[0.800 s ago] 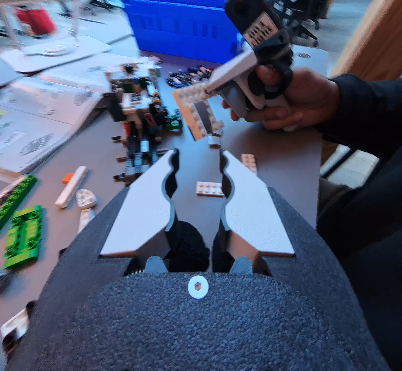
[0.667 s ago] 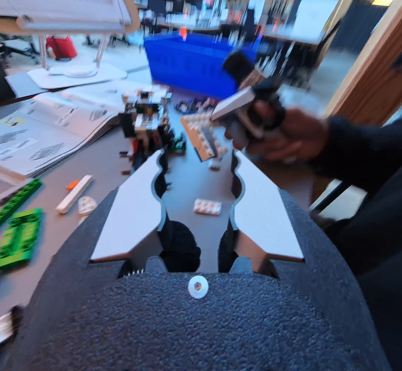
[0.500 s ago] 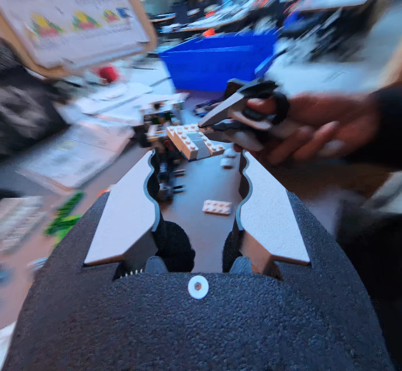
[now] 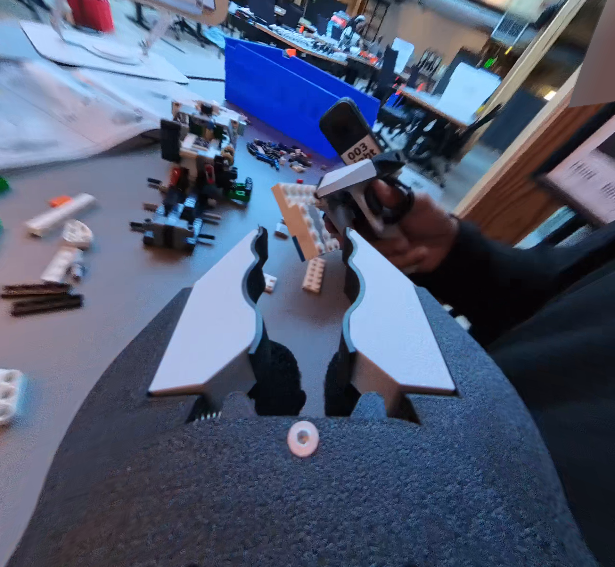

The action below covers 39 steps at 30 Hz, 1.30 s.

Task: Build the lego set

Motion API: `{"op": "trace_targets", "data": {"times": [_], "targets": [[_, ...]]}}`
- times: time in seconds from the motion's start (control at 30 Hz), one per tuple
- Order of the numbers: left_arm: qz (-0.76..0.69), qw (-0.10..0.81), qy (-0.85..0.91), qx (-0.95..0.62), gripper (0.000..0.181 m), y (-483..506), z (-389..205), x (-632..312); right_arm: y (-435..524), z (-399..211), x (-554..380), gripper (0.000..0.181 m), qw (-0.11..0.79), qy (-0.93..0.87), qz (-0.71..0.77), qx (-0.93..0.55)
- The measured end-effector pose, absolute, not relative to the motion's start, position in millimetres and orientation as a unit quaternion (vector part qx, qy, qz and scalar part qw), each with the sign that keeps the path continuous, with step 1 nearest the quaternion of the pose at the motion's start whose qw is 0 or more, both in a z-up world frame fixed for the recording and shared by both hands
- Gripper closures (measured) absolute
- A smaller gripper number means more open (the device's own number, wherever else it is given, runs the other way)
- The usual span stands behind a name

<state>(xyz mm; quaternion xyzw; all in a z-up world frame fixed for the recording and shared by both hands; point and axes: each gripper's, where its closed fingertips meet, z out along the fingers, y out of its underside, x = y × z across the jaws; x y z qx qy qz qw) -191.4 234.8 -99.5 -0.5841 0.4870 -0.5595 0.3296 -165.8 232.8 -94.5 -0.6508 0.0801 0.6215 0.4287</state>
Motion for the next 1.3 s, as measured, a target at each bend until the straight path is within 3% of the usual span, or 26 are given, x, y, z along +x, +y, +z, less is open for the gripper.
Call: {"op": "trace_targets", "data": {"times": [0.23, 0.37, 0.5, 0.6, 0.67, 0.73, 1.07, 1.2, 1.3], "targets": [[-0.696, 0.155, 0.399, -0.576, 0.161, 220.5, -93.2, -197.4, 227.8, -88.5, -183.6, 0.178, 0.425, 0.037, 0.625, -0.654], [-0.714, 0.108, 0.380, -0.578, 0.167, 219.4, -94.1, -198.6, 225.0, -91.6, -191.4, 0.177, 0.419, 0.004, 0.611, -0.672], [-0.692, 0.107, 0.398, -0.593, 0.168, 228.6, -99.6, -205.4, 217.9, -87.6, -169.7, 0.154, 0.444, -0.055, 0.542, -0.711], [-0.639, 0.140, 0.429, -0.622, 0.167, 242.9, -112.0, -211.1, 192.8, -117.5, -151.5, 0.157, 0.435, -0.219, 0.368, -0.792], [-0.616, 0.151, 0.444, -0.633, 0.167, 248.0, -117.8, -212.0, 184.3, -150.1, -138.0, 0.143, 0.408, -0.295, 0.244, -0.829], [-0.601, 0.153, 0.451, -0.642, 0.167, 249.6, -124.1, -209.9, 187.3, -166.7, -131.9, 0.146, 0.396, -0.326, 0.184, -0.838], [-0.627, 0.156, 0.419, -0.638, 0.167, 247.4, -120.1, -197.1, 199.7, -189.0, -149.4, 0.165, 0.327, -0.391, 0.183, -0.841], [-0.669, 0.154, 0.352, -0.637, 0.167, 257.4, -106.5, -195.3, 204.6, -187.5, -153.0, 0.166, 0.332, -0.361, 0.195, -0.849], [-0.708, 0.155, 0.262, -0.637, 0.167, 269.9, -95.7, -193.3, 217.1, -153.5, -159.7, 0.166, 0.389, -0.302, 0.223, -0.841]]}}
